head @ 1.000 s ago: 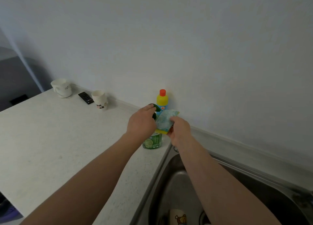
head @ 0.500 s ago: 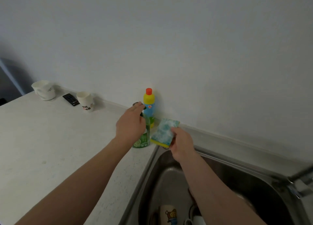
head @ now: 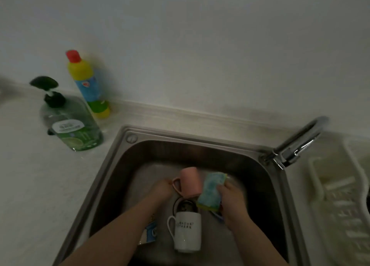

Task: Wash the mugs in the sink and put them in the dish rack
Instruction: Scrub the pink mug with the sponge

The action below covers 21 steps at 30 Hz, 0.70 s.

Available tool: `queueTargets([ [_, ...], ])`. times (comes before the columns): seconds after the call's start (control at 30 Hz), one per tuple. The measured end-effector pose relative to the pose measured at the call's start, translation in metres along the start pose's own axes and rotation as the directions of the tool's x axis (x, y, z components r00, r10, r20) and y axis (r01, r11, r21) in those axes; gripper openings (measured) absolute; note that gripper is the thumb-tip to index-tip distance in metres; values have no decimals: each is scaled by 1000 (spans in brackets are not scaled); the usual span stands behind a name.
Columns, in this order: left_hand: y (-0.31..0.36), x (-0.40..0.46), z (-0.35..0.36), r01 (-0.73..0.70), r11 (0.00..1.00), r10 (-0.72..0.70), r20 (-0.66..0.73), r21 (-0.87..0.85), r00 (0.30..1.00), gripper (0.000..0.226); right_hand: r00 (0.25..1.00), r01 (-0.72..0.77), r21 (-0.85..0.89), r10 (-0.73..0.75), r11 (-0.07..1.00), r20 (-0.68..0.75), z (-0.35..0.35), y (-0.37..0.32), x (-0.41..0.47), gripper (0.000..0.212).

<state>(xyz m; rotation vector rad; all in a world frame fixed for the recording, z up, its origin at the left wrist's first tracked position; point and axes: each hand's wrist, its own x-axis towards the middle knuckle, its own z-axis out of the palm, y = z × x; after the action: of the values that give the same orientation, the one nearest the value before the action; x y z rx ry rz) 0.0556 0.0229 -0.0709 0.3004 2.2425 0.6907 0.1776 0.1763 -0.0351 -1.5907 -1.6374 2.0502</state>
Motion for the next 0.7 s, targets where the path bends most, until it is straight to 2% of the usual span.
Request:
queueTargets([
  [0.1, 1, 36, 21, 56, 996, -59, -44, -73, 997, 34, 1000, 10, -62, -9, 998, 17, -20, 24, 21, 18],
  [0.17, -11, 69, 36, 52, 997, -58, -98, -58, 993, 45, 999, 26, -76, -23, 997, 33, -29, 36, 31, 19],
  [0.3, -25, 109, 51, 63, 990, -56, -55, 125, 997, 21, 1000, -2, -66, 4, 998, 29, -45, 51, 44, 20],
  [0.43, -23, 103, 51, 88, 975, -87, -15, 202, 996, 21, 997, -19, -42, 22, 999, 68, -56, 60, 49, 19],
  [0.5, -26, 95, 53, 109, 984, -118, 54, 144, 992, 20, 997, -32, -26, 34, 999, 74, -58, 60, 49, 19],
  [0.57, -26, 85, 54, 118, 993, -120, 60, 32, 991, 26, 997, -35, -24, 36, 999, 74, -59, 56, 47, 19],
  [0.63, -18, 71, 51, 137, 977, -130, 48, -164, 990, 33, 997, -34, -25, 36, 999, 74, -59, 50, 43, 19],
  [0.7, -7, 53, 46, 197, 904, -166, 112, -380, 980, 34, 997, -13, -55, 17, 998, 70, -59, 46, 38, 18],
])
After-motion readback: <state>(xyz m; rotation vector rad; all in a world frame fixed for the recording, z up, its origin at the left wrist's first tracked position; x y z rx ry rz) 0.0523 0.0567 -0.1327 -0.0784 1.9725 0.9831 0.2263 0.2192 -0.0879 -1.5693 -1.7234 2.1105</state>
